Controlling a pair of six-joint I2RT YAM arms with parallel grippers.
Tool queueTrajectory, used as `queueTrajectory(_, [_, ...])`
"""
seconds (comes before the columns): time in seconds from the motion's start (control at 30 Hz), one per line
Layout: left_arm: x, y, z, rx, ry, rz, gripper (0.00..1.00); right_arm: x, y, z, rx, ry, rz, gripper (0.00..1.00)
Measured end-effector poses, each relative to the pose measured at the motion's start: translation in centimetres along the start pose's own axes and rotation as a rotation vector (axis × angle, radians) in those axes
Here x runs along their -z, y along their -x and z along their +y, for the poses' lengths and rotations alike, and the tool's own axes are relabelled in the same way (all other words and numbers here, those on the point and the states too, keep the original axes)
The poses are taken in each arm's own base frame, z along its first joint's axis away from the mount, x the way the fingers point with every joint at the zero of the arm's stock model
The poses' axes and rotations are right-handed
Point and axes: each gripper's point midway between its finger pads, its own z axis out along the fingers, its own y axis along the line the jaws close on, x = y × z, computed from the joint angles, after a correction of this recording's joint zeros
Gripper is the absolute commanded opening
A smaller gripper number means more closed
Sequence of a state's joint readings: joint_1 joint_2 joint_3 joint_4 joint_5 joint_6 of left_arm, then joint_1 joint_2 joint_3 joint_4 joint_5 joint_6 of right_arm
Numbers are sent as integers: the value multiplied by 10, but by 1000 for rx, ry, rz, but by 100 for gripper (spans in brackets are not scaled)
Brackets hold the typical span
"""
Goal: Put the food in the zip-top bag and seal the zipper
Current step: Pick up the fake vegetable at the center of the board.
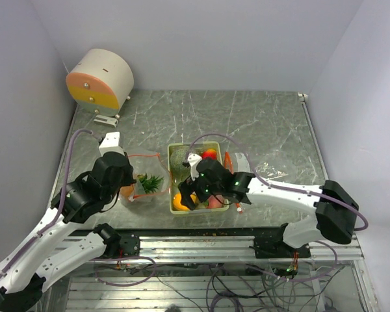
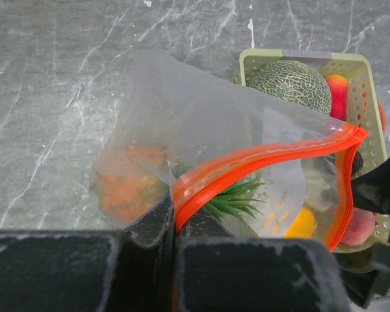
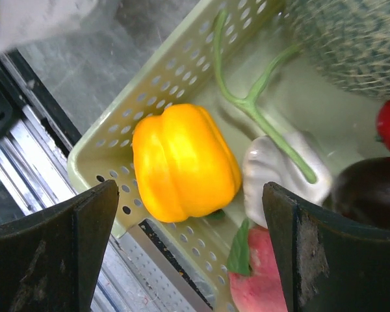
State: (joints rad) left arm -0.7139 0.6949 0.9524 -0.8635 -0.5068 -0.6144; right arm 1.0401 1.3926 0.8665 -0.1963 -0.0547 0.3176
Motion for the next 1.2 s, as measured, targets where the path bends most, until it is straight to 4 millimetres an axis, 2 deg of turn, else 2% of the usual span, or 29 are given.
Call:
queueTrajectory(0.17, [3,2,2,6,0,-12,7,-17,-26,11,51,15,90,91])
queueTrajectory(0.43, [5,2,4,7,3,-18,7,-26,-31,13,83,10,115,76])
queueTrajectory(0.63, [7,2,6,8,2,-19,7,-40,-35,11,89,3,144,75])
queueTrajectory(0.8, [7,3,6,9,2,-21,7,-46,-42,8,91,-10,170,59])
queueTrajectory(1.03, [7,3,6,9,2,-21,7,-46,-40,7,88,-22,175,22])
queueTrajectory(1.2, [8,3,6,11,0,-23,7,-34,-30,4,86,-58,147,19])
